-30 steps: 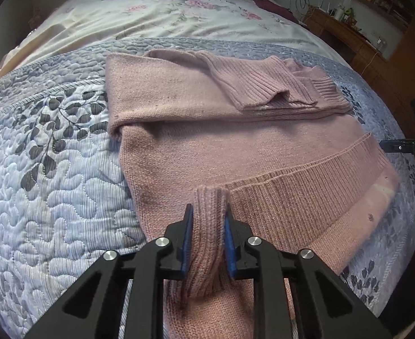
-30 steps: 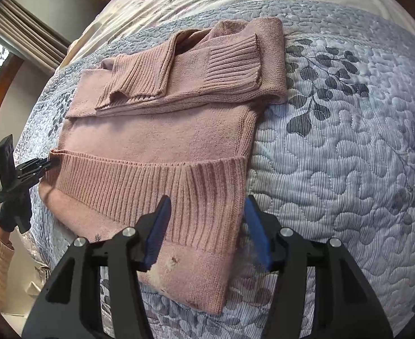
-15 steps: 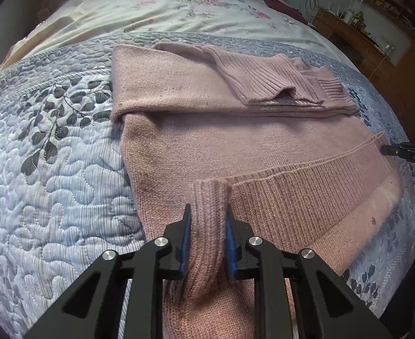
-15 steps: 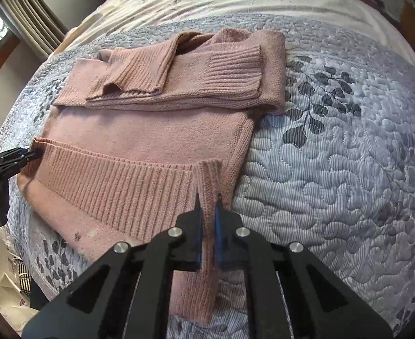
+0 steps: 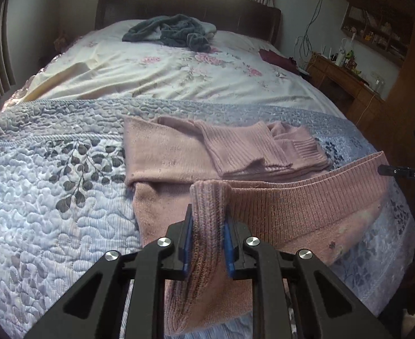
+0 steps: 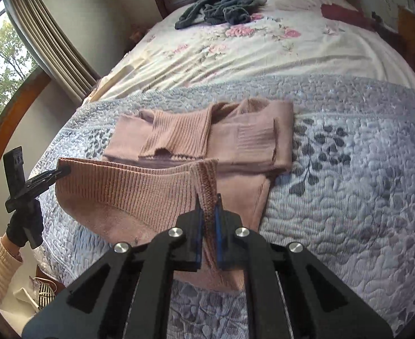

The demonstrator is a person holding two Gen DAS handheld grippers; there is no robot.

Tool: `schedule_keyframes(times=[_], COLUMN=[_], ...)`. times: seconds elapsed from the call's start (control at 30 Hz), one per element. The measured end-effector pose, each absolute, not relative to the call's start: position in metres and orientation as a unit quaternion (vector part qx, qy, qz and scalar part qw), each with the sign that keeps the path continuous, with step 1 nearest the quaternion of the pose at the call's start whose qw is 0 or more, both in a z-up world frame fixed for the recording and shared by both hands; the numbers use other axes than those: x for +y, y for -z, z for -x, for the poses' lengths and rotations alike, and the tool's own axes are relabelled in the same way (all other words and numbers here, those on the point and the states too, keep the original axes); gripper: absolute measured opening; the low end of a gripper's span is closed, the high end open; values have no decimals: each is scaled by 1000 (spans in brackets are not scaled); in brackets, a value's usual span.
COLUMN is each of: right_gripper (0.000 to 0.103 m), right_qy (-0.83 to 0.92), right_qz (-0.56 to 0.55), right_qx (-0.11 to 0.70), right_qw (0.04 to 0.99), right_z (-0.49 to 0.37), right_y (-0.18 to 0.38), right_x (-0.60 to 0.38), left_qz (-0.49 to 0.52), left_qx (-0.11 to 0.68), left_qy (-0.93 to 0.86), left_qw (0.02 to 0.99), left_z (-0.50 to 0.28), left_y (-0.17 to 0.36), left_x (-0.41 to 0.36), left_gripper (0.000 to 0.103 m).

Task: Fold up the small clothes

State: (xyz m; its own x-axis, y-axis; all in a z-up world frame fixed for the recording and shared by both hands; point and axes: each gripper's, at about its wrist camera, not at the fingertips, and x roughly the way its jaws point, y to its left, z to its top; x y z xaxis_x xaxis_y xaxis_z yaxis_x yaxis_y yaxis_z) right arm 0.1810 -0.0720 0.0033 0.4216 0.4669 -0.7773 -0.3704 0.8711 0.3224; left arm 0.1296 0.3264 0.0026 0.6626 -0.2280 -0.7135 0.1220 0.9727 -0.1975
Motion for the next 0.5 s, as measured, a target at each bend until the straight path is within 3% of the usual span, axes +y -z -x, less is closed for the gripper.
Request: schedule_keyframes(times=[0.23, 0.5], right_gripper=[6, 6], right_qy=[-218, -180], right_qz=[-49, -57], right_qx=[454, 479], right_qw=[863, 857], right_z=[-261, -352], right_y=[-34, 1], right_x=[-59, -43], left_qz=[71, 107], left_qx=[358, 377], left_qy=[67, 13], left_qw=[929, 920], left_z=[-209, -296], left_y=[-32, 1], left_x=[333, 353], left_gripper=[18, 18])
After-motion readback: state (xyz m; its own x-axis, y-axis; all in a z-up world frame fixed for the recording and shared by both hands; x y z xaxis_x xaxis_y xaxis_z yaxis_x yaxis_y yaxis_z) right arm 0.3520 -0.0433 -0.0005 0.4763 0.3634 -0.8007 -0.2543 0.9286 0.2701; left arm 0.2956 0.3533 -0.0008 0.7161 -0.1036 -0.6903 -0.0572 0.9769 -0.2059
